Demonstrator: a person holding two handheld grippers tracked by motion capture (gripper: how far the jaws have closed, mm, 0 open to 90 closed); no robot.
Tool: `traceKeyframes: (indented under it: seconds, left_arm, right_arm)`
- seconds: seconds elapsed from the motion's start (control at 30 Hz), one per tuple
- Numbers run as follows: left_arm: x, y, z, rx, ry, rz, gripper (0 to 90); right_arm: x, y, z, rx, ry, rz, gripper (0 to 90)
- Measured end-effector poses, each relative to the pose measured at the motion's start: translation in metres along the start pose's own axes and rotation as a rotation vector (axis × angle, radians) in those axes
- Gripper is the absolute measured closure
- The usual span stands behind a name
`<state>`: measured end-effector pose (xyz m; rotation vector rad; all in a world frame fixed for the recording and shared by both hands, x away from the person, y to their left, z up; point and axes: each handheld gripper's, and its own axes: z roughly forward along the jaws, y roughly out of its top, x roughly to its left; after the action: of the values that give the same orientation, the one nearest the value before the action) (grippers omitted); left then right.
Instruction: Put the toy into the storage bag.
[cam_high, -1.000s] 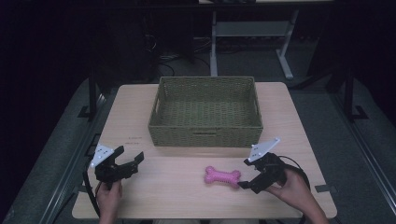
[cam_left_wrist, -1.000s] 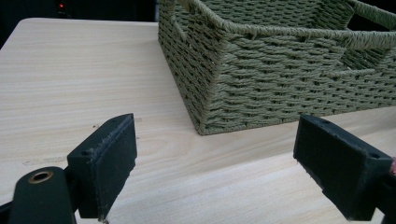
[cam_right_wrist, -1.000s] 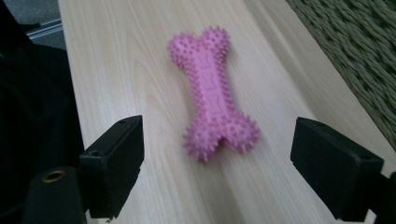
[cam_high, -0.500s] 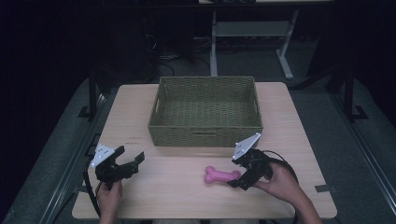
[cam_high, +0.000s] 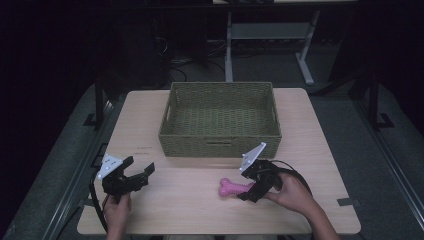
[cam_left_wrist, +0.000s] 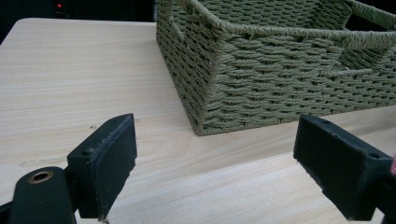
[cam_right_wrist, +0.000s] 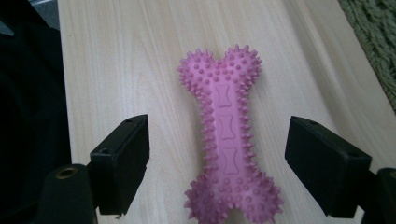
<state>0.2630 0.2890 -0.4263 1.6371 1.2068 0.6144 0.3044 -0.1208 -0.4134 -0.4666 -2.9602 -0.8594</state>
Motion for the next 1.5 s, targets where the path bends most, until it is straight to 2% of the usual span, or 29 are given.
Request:
traceKeyframes:
  seconds: [0.23,0.53,1.03,1.5]
  left_arm:
    - [0.000,0.000,-0.001,-0.003,0.001,-0.006,12.9]
    - [0.000,0.000,0.000,-0.003,0.000,-0.004,12.9]
    - [0.001,0.000,-0.001,-0.002,0.000,-0.006,12.8]
    - [0.002,0.000,-0.002,-0.006,0.000,-0.008,12.8]
  right_arm:
    - [-0.002,0.004,0.013,0.043,0.006,-0.020,24.4]
    - [-0.006,0.005,0.021,0.075,0.008,-0.025,35.4]
    - [-0.006,0.013,0.031,0.137,0.002,-0.079,49.2]
    - [-0.007,0.013,0.035,0.172,0.003,-0.097,53.7]
